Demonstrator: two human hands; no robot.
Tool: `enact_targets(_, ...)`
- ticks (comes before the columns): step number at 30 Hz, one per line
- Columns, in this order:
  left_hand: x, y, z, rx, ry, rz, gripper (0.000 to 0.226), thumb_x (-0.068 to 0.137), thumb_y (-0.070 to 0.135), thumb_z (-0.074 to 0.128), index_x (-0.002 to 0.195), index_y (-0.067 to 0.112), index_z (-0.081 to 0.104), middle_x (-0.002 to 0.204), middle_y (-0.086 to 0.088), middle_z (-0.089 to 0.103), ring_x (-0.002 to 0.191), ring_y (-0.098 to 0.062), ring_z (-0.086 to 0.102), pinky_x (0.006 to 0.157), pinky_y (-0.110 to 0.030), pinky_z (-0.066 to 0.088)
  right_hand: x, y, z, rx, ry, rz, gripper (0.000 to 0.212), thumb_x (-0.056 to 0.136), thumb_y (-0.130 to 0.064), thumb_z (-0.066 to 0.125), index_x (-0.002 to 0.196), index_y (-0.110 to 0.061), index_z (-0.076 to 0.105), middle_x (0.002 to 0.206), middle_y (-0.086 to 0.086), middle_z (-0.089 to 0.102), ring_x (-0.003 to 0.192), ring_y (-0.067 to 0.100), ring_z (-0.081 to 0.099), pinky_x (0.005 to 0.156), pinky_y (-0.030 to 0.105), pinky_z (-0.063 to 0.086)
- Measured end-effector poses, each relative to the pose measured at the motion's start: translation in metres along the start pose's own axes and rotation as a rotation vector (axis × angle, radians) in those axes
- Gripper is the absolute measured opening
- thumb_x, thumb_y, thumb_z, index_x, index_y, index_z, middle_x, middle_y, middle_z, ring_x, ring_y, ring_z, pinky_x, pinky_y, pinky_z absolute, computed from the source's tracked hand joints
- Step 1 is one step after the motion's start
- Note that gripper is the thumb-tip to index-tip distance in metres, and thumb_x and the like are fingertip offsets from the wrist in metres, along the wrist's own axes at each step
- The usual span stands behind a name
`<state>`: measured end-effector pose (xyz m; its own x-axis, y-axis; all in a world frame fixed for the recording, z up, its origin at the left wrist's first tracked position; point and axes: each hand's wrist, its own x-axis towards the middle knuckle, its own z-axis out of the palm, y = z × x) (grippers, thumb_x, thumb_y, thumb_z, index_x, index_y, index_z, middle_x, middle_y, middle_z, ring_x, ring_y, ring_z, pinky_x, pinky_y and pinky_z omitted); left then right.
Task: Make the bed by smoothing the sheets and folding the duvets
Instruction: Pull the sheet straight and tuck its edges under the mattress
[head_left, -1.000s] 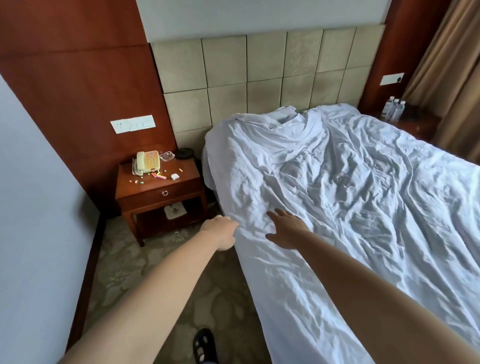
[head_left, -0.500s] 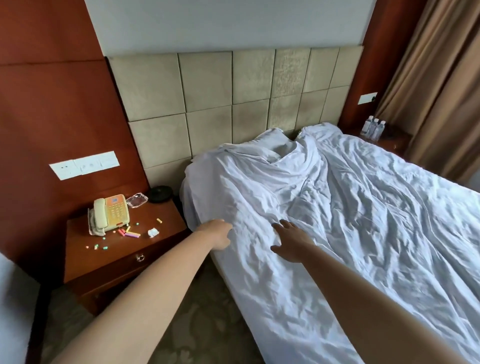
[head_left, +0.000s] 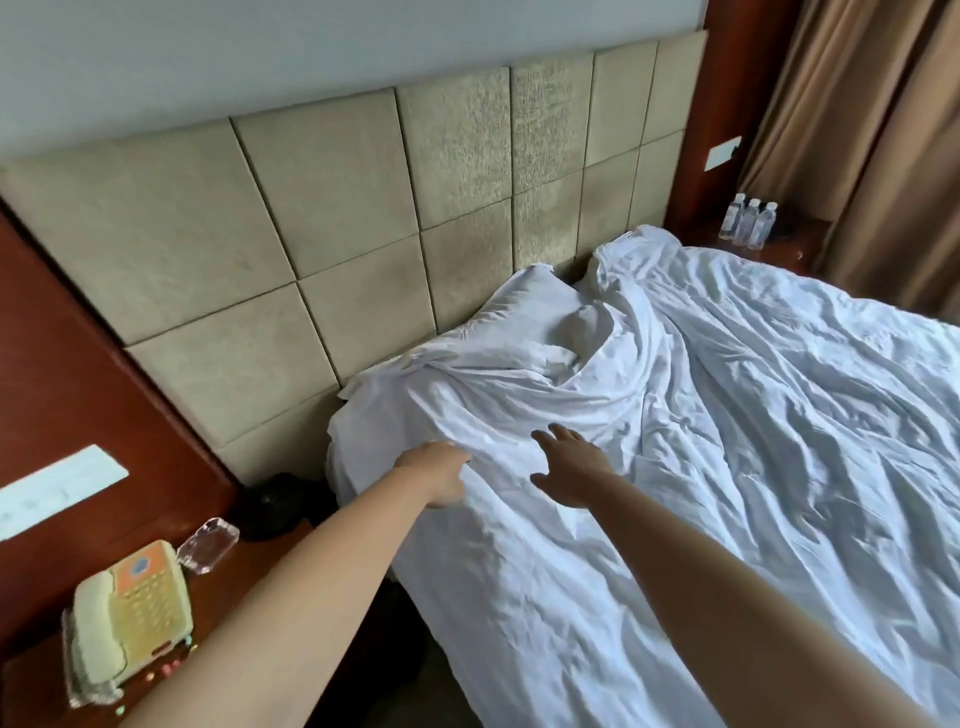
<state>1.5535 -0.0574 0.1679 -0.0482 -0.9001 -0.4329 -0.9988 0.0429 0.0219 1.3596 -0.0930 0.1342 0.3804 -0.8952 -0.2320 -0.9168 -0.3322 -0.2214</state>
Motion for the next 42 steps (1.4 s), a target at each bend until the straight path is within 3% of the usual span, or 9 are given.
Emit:
enact_targets(4, 0.058, -0.026, -0.020, -0.007, -0.040, 0.016, 0.046, 0.093, 0.020, 0.042, 0.139, 0.021, 0.042, 0.148, -0.003, 0.035, 0.133, -0.025, 0.038, 0.103, -0.038, 0.040, 0.055, 0.001, -0.011, 0.003, -0.042, 0.032, 0.067, 0.093, -0.035, 0.054, 0.150, -0.021, 0.022, 0.157, 0.006, 0.017, 0.142, 0.025, 0.024, 0.110, 0.039, 0.030)
enact_targets(11, 0.181, -0.064, -0.061, 0.066, 0.003, 0.116, 0.059, 0.095, 0.018, 0.042, 0.150, 0.023, 0.023, 0.157, -0.005, 0.017, 0.143, -0.027, 0.019, 0.110, -0.044, 0.033, 0.161, 0.015, -0.020, 0.036, -0.030, 0.159, 0.065, 0.092, -0.035, 0.055, 0.148, -0.021, 0.026, 0.155, 0.005, 0.020, 0.138, 0.027, 0.030, 0.105, 0.040, 0.036)
enact_targets(20, 0.341, -0.091, -0.073, 0.203, -0.045, 0.315, 0.088, 0.083, 0.031, 0.064, 0.151, 0.030, 0.007, 0.159, -0.007, -0.008, 0.147, -0.030, -0.004, 0.116, -0.053, 0.009, 0.276, 0.020, 0.000, 0.511, 0.093, 0.662, 0.064, 0.095, -0.033, 0.050, 0.149, -0.016, 0.020, 0.153, 0.010, 0.024, 0.135, 0.028, 0.036, 0.102, 0.039, 0.036)
enact_targets(25, 0.397, -0.094, -0.069, 0.096, -0.299, 0.397, 0.093, 0.074, 0.033, 0.073, 0.149, 0.035, 0.018, 0.147, -0.003, 0.036, 0.127, -0.027, 0.045, 0.099, -0.037, 0.042, 0.308, 0.023, 0.027, 0.776, 0.209, 0.934, 0.064, 0.093, -0.032, 0.054, 0.147, -0.017, 0.023, 0.148, 0.014, 0.030, 0.138, 0.029, 0.024, 0.110, 0.037, 0.031)
enact_targets(28, 0.413, -0.086, -0.071, -0.026, -0.566, 0.463, 0.072, 0.076, 0.024, 0.076, 0.140, 0.022, 0.042, 0.136, -0.002, 0.051, 0.120, -0.021, 0.051, 0.090, -0.025, 0.042, 0.326, 0.026, 0.031, 0.903, 0.262, 1.154, 0.076, 0.092, -0.048, 0.053, 0.150, -0.018, 0.016, 0.152, 0.011, 0.027, 0.143, 0.032, 0.013, 0.113, 0.038, 0.023)
enact_targets(32, 0.412, -0.080, -0.069, -0.183, -0.891, 0.491, 0.044, 0.079, 0.016, 0.076, 0.118, 0.016, 0.058, 0.115, 0.000, 0.060, 0.103, -0.019, 0.059, 0.079, -0.026, 0.048, 0.350, 0.019, 0.028, 1.135, 0.198, 1.377, 0.102, 0.078, -0.069, 0.057, 0.153, -0.028, 0.000, 0.149, 0.020, 0.024, 0.136, 0.036, 0.030, 0.109, 0.045, 0.029)
enact_targets(36, 0.410, -0.081, -0.063, -0.469, -1.189, 0.390, 0.021, 0.086, 0.008, 0.068, 0.103, 0.018, 0.061, 0.101, -0.003, 0.067, 0.096, -0.020, 0.065, 0.083, -0.032, 0.055, 0.355, 0.016, 0.031, 1.080, 0.098, 1.417, 0.112, 0.073, -0.054, 0.072, 0.151, -0.036, -0.006, 0.140, 0.024, 0.028, 0.126, 0.040, 0.040, 0.104, 0.042, 0.037)
enact_targets(39, 0.406, -0.083, -0.061, -0.673, -1.209, 0.274, 0.013, 0.091, 0.030, 0.062, 0.095, 0.019, 0.066, 0.086, 0.000, 0.069, 0.076, -0.012, 0.066, 0.070, -0.026, 0.054, 0.345, 0.029, 0.030, 1.204, 0.206, 1.481, 0.096, 0.076, -0.036, 0.069, 0.149, -0.033, 0.006, 0.134, 0.020, 0.040, 0.114, 0.040, 0.050, 0.100, 0.041, 0.043)
enact_targets(42, 0.410, -0.080, -0.056, -0.867, -0.951, 0.120, 0.030, 0.094, 0.037, 0.055, 0.078, 0.013, 0.065, 0.068, -0.001, 0.061, 0.058, -0.011, 0.055, 0.054, -0.018, 0.043, 0.333, 0.038, 0.025, 1.371, 0.351, 1.533, 0.078, 0.079, -0.025, 0.069, 0.139, -0.025, 0.020, 0.112, 0.011, 0.053, 0.097, 0.031, 0.053, 0.090, 0.039, 0.045)
